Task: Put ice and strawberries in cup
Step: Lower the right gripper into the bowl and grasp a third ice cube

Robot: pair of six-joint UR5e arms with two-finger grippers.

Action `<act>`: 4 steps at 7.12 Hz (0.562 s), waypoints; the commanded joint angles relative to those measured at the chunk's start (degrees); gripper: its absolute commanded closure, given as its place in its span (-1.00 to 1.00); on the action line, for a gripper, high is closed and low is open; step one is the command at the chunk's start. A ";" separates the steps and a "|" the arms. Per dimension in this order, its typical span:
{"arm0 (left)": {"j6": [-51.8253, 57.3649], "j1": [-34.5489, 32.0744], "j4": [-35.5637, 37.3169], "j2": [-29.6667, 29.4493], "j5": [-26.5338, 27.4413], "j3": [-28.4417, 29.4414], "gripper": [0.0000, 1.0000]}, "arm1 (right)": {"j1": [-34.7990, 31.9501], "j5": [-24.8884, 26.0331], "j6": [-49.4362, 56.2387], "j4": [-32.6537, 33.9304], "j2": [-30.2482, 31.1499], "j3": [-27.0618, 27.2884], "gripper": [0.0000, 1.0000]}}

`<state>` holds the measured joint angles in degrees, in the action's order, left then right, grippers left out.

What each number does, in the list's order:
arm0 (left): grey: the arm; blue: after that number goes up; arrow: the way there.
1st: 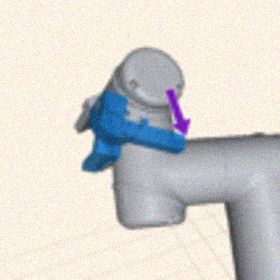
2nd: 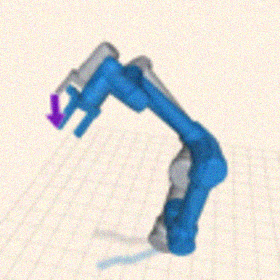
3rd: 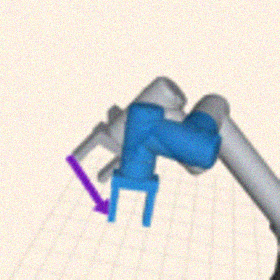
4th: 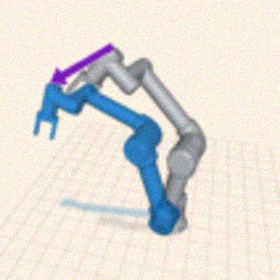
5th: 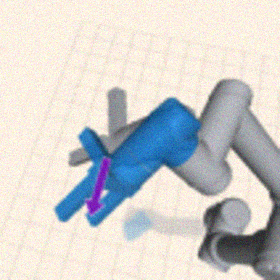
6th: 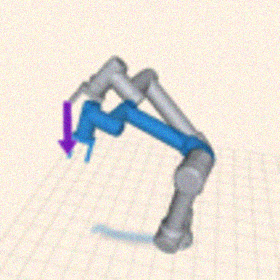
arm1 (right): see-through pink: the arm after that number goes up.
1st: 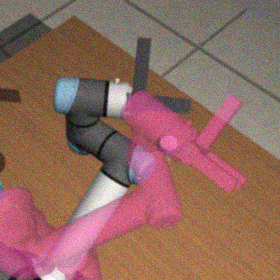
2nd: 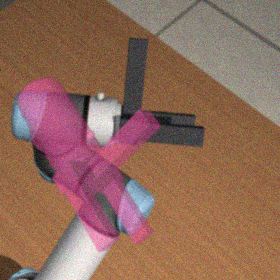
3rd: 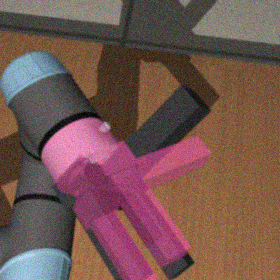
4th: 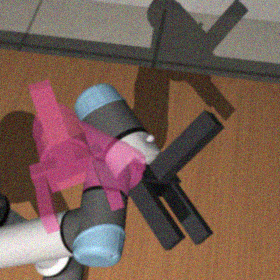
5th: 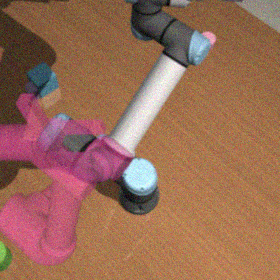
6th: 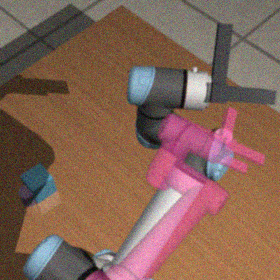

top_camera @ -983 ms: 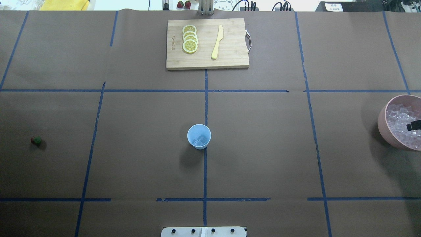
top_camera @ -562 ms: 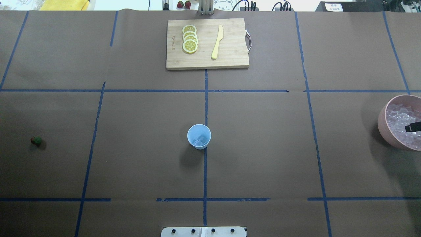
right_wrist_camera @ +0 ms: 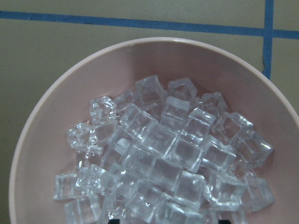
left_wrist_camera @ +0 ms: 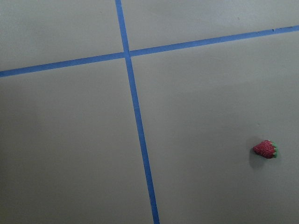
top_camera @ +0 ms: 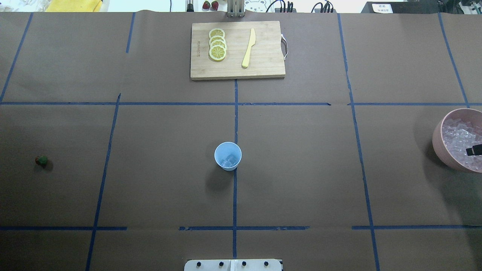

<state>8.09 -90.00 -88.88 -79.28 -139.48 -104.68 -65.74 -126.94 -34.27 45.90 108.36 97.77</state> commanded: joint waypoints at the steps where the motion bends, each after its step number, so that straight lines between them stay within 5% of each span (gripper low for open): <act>1: 0.00 0.00 0.02 0.00 0.00 0.00 -1.00 | 0.00 0.72 0.17 0.07 0.18 -0.03 -0.48; 4: 0.00 0.00 0.02 0.00 0.00 0.00 -1.00 | 0.09 1.78 0.26 0.16 0.09 -0.21 -0.17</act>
<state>8.09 -90.00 -88.86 -79.28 -139.48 -104.68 -65.67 -125.83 -34.04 46.04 108.43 97.60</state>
